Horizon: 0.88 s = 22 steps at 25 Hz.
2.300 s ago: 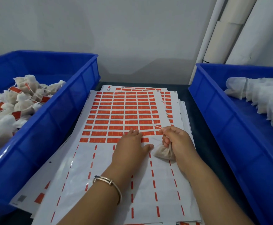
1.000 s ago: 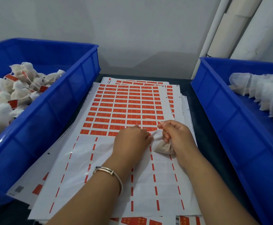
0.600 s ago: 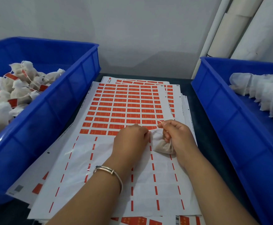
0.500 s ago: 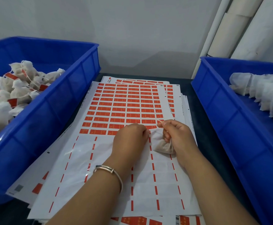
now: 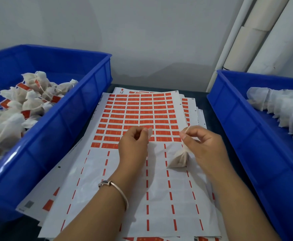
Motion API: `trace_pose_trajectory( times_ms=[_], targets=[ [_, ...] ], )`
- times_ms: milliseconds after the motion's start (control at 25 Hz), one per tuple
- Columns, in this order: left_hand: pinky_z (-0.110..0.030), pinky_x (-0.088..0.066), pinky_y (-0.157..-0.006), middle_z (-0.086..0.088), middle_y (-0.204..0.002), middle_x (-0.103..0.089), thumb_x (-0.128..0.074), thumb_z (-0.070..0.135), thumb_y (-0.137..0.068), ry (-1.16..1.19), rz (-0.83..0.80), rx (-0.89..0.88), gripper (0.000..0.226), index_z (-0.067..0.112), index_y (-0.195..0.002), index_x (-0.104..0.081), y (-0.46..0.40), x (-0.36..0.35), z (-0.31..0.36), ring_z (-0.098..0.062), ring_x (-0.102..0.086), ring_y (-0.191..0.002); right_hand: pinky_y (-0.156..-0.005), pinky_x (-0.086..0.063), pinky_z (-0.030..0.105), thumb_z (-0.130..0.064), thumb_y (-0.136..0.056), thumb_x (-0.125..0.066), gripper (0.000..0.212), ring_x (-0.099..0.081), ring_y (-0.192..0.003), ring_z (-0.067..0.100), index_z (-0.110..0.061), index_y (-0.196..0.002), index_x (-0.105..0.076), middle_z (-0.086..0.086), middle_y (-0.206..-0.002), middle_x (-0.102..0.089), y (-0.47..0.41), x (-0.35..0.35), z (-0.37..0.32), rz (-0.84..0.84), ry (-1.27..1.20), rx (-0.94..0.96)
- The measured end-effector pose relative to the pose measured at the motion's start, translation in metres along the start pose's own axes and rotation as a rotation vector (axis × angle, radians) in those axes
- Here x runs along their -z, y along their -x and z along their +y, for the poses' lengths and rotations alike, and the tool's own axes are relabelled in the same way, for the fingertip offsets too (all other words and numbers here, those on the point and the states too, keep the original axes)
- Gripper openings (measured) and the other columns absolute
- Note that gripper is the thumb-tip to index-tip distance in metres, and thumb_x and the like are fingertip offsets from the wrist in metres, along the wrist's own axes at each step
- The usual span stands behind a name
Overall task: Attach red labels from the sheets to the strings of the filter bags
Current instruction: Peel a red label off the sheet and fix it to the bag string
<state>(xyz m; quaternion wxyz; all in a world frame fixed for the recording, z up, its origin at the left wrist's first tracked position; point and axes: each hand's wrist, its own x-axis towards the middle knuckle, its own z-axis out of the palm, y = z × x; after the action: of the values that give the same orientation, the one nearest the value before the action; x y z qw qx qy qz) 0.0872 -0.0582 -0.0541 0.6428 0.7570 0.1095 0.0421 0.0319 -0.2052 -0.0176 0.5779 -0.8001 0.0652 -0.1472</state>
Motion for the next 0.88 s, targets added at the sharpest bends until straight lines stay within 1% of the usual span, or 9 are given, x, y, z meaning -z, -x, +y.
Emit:
trace_pose_trajectory(
  times_ms=[80,160,320,440,520,560,640,720,880],
  targets=[
    [-0.004,-0.037,-0.043,0.025,-0.068,-0.063,-0.052,0.038,-0.092,0.115,-0.034,0.043,0.018,0.031,-0.080,-0.063,0.001,0.002,0.002,0.002,-0.063,-0.064,-0.062,-0.047,0.003,-0.044,-0.074,-0.063,0.012,-0.061,-0.086,-0.011,-0.033,-0.072,-0.065,-0.030,-0.085,-0.065,0.002,0.001,-0.011,-0.021,0.039,0.051],
    [-0.009,-0.041,-0.049,0.025,-0.072,-0.066,-0.053,0.037,-0.093,0.225,-0.087,0.092,0.017,0.031,-0.083,-0.064,0.002,0.004,0.005,0.007,-0.064,-0.067,-0.064,-0.045,0.000,-0.048,-0.064,-0.060,0.012,-0.059,-0.087,-0.014,-0.040,-0.072,-0.065,-0.033,-0.085,-0.064,0.006,0.002,-0.022,-0.073,0.114,0.098],
    [-0.019,-0.053,-0.060,0.008,-0.079,-0.073,-0.056,0.026,-0.092,0.486,-0.194,0.173,0.014,0.026,-0.084,-0.066,0.007,0.008,0.013,-0.011,-0.071,-0.076,-0.071,-0.042,-0.002,-0.047,-0.061,-0.065,0.007,-0.062,-0.088,-0.013,-0.051,-0.066,-0.066,-0.037,-0.080,-0.066,0.012,-0.001,-0.033,-0.179,0.078,0.180],
    [-0.019,-0.053,-0.058,0.005,-0.077,-0.073,-0.055,0.026,-0.093,0.445,-0.275,0.141,0.016,0.024,-0.084,-0.068,0.016,0.005,0.016,-0.011,-0.070,-0.072,-0.073,-0.047,0.002,-0.044,-0.060,-0.068,0.008,-0.061,-0.089,-0.012,-0.048,-0.067,-0.067,-0.037,-0.080,-0.066,0.014,-0.008,-0.026,-0.177,0.011,0.148],
    [-0.023,-0.055,-0.064,0.002,-0.080,-0.073,-0.055,0.025,-0.093,0.402,-0.331,0.107,0.016,0.020,-0.087,-0.069,0.019,0.003,0.015,-0.015,-0.071,-0.075,-0.074,-0.050,0.006,-0.041,-0.063,-0.067,0.012,-0.061,-0.090,-0.013,-0.046,-0.073,-0.065,-0.038,-0.080,-0.065,0.014,-0.012,-0.018,-0.148,0.000,0.125],
    [-0.024,-0.056,-0.067,0.001,-0.081,-0.073,-0.055,0.024,-0.092,0.389,-0.361,0.100,0.016,0.018,-0.088,-0.069,0.019,0.002,0.016,-0.016,-0.071,-0.076,-0.073,-0.050,0.006,-0.040,-0.065,-0.067,0.013,-0.061,-0.090,-0.013,-0.046,-0.075,-0.065,-0.037,-0.081,-0.065,0.013,-0.013,-0.015,-0.122,0.001,0.135],
    [-0.020,-0.054,-0.062,0.003,-0.080,-0.073,-0.054,0.024,-0.093,0.363,-0.414,0.102,0.016,0.018,-0.087,-0.068,0.019,0.001,0.016,-0.015,-0.070,-0.073,-0.071,-0.048,0.004,-0.040,-0.065,-0.067,0.011,-0.060,-0.091,-0.012,-0.044,-0.074,-0.064,-0.029,-0.085,-0.066,0.010,-0.012,-0.010,-0.049,0.011,0.159],
    [-0.019,-0.053,-0.060,0.005,-0.079,-0.072,-0.053,0.024,-0.093,0.358,-0.433,0.128,0.017,0.020,-0.086,-0.068,0.020,0.000,0.016,-0.014,-0.070,-0.071,-0.068,-0.047,0.002,-0.040,-0.063,-0.066,0.009,-0.058,-0.090,-0.014,-0.043,-0.071,-0.063,-0.022,-0.085,-0.064,0.007,-0.011,-0.006,0.016,0.018,0.141],
    [-0.023,-0.052,-0.065,0.006,-0.079,-0.073,-0.056,0.025,-0.092,0.362,-0.435,0.201,0.019,0.025,-0.080,-0.069,0.021,-0.002,0.015,-0.014,-0.070,-0.075,-0.064,-0.046,0.002,-0.034,-0.071,-0.070,0.009,-0.059,-0.087,-0.014,-0.040,-0.074,-0.064,-0.024,-0.086,-0.064,0.003,-0.011,0.001,0.039,0.020,0.105]
  ],
)
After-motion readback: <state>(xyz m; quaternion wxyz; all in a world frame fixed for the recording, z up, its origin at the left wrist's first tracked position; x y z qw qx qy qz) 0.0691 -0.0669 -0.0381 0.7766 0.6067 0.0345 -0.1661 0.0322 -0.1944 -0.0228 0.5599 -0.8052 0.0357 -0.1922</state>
